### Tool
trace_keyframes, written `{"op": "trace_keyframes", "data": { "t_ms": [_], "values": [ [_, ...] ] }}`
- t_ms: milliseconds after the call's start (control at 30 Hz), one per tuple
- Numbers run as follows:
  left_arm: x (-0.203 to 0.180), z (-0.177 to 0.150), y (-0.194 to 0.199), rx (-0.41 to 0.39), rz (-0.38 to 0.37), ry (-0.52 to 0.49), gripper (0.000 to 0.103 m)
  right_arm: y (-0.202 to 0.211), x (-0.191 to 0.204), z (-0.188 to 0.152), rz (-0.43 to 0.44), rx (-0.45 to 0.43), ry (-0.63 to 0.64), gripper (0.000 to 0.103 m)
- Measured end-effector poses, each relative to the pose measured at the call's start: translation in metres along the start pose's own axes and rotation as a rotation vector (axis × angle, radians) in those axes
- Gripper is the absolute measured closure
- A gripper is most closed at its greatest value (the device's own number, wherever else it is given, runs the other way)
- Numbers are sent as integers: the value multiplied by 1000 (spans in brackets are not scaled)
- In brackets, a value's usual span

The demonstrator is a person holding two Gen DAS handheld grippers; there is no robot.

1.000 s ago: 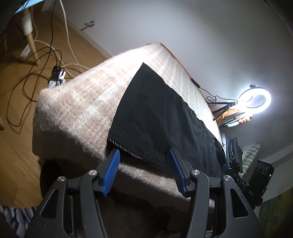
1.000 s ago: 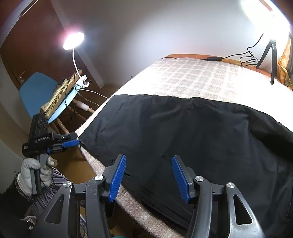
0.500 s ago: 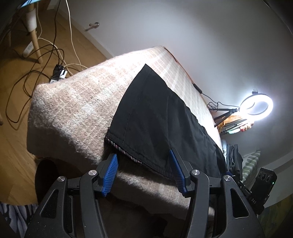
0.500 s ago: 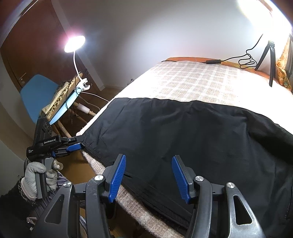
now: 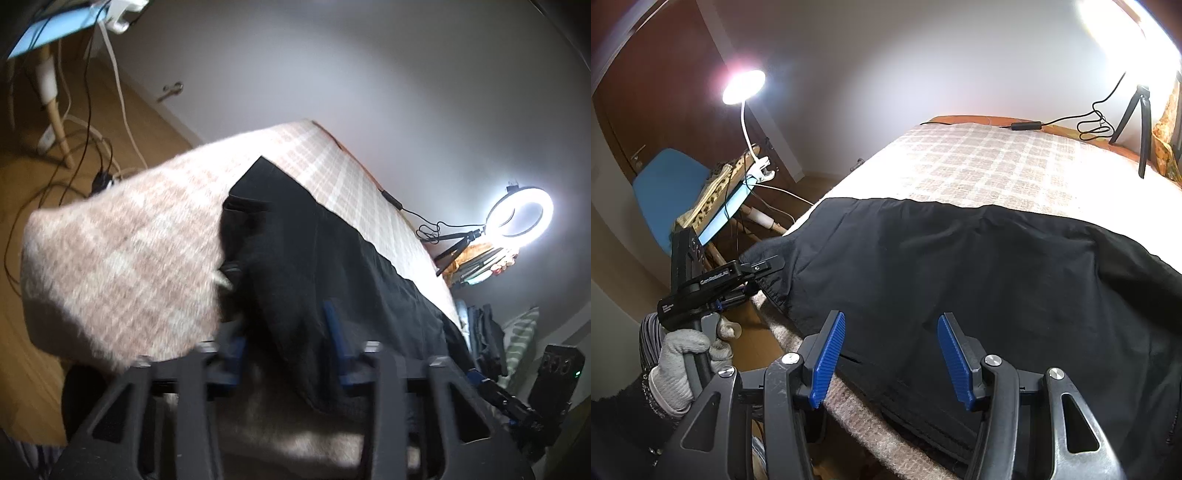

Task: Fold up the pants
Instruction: 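Move the left tool to the end of the black trousers and close on it, then lift the trouser end with the left tool while the right tool grasps the fold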

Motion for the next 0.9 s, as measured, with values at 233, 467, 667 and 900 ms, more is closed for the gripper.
{"op": "trace_keyframes", "data": {
  "t_ms": [233,467,667,900],
  "values": [
    [-29,2,-5,-27,-15,-201,89,-3,-4,4,21,4,-30,48],
    [-45,-6,-10,-10,-23,-340,92,-19,2,43,146,24,-113,45],
    [-54,-12,-12,-12,-43,-401,92,-58,48,110,244,98,-49,42],
    [-55,-15,-8,-10,-60,-426,92,-129,103,150,286,247,-8,41]
  ]
}}
Point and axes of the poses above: each gripper's, at about its wrist camera, not at the fingertips, and y roughly against the way its jaws point, x to its left, z to its top, the point moved 3 cm from there along -y, roughly the way its jaws point, and after that the axes turned 4 degrees about -z, right-handed, at the moved point
